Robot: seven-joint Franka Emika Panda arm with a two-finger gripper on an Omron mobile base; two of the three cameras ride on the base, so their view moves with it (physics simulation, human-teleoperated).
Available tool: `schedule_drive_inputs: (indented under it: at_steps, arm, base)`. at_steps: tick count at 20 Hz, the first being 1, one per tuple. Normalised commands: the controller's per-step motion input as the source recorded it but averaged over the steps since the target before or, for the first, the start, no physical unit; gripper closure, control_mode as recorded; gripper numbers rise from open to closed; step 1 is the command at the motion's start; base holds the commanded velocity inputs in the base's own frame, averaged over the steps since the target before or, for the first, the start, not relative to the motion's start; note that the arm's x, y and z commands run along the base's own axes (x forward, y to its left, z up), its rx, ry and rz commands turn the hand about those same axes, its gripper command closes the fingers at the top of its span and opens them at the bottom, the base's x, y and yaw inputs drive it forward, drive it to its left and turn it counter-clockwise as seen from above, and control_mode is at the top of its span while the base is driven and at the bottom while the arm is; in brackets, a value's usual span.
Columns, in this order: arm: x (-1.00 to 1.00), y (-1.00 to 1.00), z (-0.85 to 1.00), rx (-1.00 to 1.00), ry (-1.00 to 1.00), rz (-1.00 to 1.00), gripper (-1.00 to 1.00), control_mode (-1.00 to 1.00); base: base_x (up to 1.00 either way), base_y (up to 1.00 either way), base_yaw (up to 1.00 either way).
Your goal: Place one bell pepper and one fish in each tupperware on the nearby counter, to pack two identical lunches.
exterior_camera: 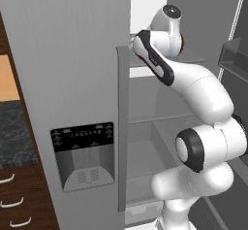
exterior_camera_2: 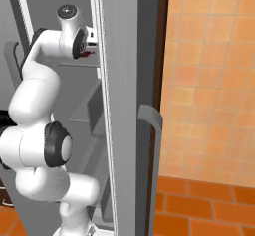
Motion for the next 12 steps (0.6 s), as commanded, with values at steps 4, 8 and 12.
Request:
schedule_drive_inputs:
  at_steps: [4, 8, 12]
  arm:
    - [-1.0, -0.06, -0.02, 0.0, -0.11, -0.08, 1.0, -1.0]
    - [-1.0, -0.17, -0.02, 0.01, -0.01, -0.09, 1.0, -1.0]
    - [-1.0, -0.14, -0.09, 0.0, 0.0, -0.08, 1.0, -1.0]
  base:
    - [0.0, 0.0, 0.0]
    - [0.0, 0.0, 0.0]
    - [0.0, 0.0, 0.0]
